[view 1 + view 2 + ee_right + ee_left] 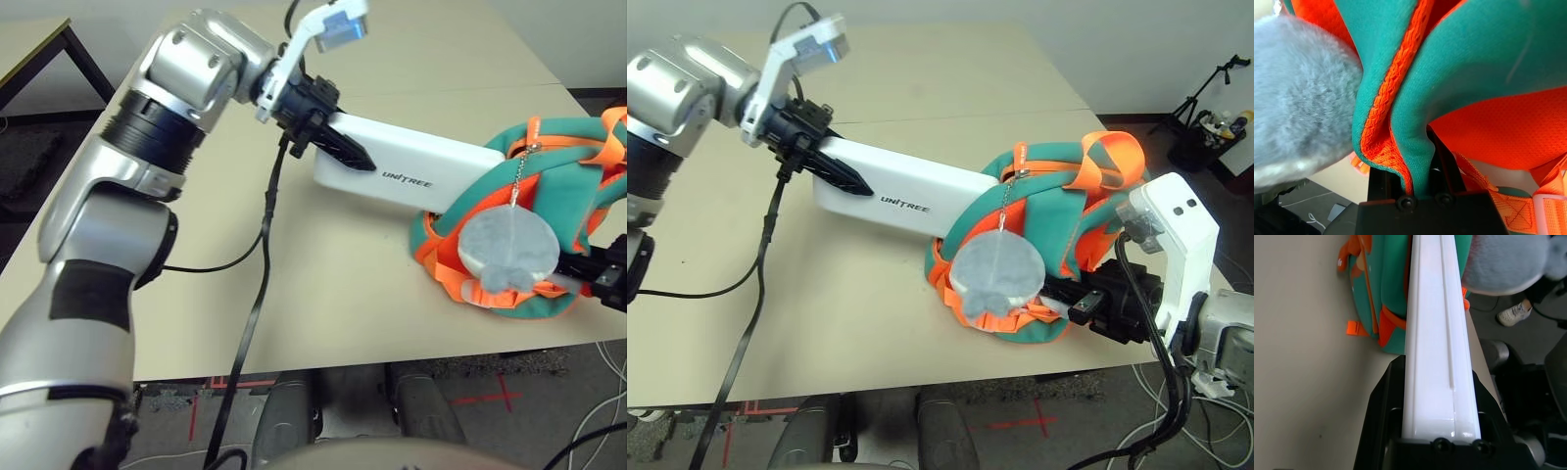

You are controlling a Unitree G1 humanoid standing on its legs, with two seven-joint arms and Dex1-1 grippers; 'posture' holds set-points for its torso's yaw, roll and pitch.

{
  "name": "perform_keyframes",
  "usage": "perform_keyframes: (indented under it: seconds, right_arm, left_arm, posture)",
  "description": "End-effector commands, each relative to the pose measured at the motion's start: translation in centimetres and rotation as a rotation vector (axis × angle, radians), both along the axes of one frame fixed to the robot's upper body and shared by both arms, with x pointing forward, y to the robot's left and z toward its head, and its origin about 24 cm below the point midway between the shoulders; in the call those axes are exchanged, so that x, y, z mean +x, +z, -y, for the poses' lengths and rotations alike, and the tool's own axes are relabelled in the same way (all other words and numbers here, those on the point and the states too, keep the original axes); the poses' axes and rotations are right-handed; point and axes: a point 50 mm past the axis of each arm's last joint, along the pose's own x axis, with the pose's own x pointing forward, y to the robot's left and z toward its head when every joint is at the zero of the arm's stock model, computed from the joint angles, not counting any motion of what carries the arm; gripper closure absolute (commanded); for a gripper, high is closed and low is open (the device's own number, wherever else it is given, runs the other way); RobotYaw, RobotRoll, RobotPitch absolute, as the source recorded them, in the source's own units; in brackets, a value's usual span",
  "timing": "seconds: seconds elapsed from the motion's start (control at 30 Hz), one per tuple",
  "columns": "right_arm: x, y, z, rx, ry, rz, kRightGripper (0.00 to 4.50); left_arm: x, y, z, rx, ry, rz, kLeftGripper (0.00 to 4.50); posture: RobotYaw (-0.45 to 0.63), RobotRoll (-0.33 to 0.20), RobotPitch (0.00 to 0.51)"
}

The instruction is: Put the pencil case into the backpack and zip it.

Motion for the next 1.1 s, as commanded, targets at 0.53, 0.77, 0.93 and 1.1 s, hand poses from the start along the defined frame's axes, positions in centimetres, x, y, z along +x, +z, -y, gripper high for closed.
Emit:
perform_keyframes:
  seconds: [0.53,0.77,0.93,1.1]
  right_arm:
    - [1.5,-1.1,-0.7,0.012,0.036,0.003,4.29]
    - [2.1,-1.2,-1.1,0.021,0.049,0.018,4.29]
    - [2.3,-1.3,-1.3,0.027,0.055,0.027,4.29]
    - [2.6,-1.3,-1.5,0.03,0.059,0.037,4.29]
  left_arm:
    - [-1.3,-1.1,6.0,-0.028,-0.063,0.01,3.09]
    - [-2.0,-3.7,8.2,0.072,-0.139,-0.019,3.09]
    - [-1.7,-4.9,8.8,0.11,-0.144,-0.011,3.09]
    - [-1.1,-4.3,9.5,0.073,-0.119,0.024,2.74]
  posture:
    - [-0.16,0.0,0.133]
    - [-0.16,0.0,0.129]
    - [-0.18,0.0,0.123]
    - [-0.18,0.0,0.112]
